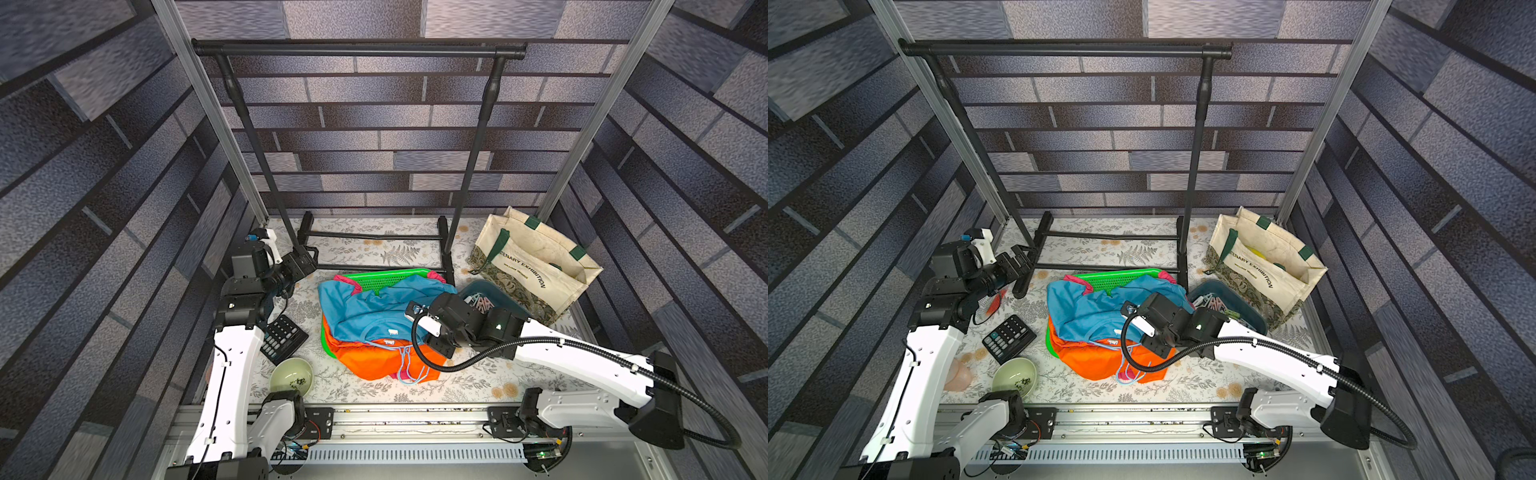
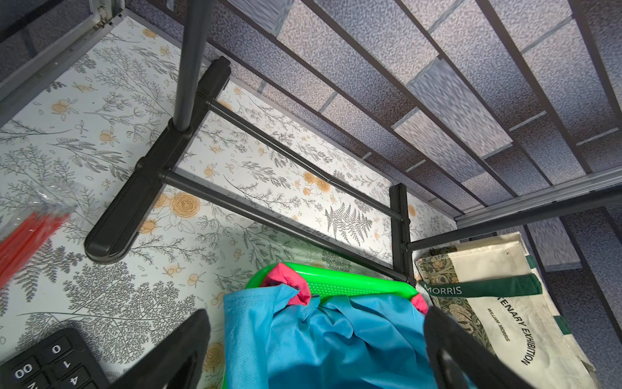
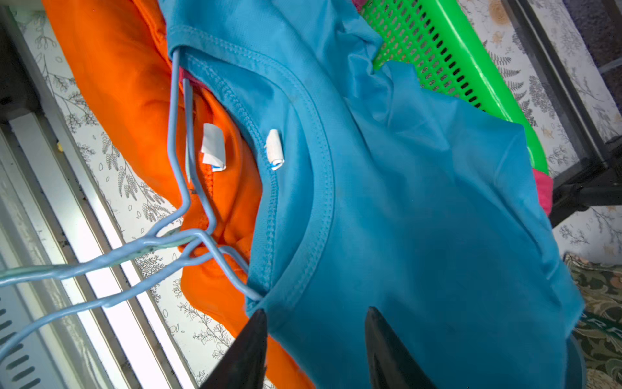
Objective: Use clothespins to secure the t-shirt on both sides of the hanger
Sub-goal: Pick up the hanger from the basket.
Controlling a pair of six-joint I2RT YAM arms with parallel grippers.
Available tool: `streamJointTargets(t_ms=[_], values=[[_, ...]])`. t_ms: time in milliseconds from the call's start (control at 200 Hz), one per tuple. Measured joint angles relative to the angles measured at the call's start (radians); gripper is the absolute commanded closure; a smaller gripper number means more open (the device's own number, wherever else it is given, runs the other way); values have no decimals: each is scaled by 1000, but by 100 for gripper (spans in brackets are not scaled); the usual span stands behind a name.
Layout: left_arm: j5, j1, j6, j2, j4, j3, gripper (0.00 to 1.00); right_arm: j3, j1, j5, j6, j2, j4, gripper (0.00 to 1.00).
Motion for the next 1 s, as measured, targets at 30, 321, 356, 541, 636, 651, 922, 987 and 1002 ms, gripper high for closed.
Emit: streamJointTargets(t_ms=[30, 321, 356, 541, 636, 651, 922, 987, 1002], values=[[7, 2, 0, 6, -3, 2, 0, 1, 9, 0, -10, 7, -2, 48], [121, 40, 1, 145, -72, 106, 0, 2, 57, 27, -116, 82, 24, 64], [140, 41, 1, 169, -79, 121, 0, 2, 57, 34, -126, 95, 40, 66], [198, 39, 3, 249, -123, 137, 0, 3, 57, 60, -180, 138, 151, 78], [202, 33, 8, 250, -143, 137, 0, 48, 57, 60, -211, 192, 152, 85], [203, 33, 9, 250, -145, 137, 0, 57, 57, 60, -212, 201, 151, 85], [208, 26, 45, 235, -188, 140, 0, 163, 56, 26, -246, 249, 167, 94], [203, 20, 55, 226, -202, 142, 0, 182, 43, 6, -245, 249, 164, 96], [201, 19, 59, 223, -206, 143, 0, 187, 40, 1, -245, 249, 162, 97]])
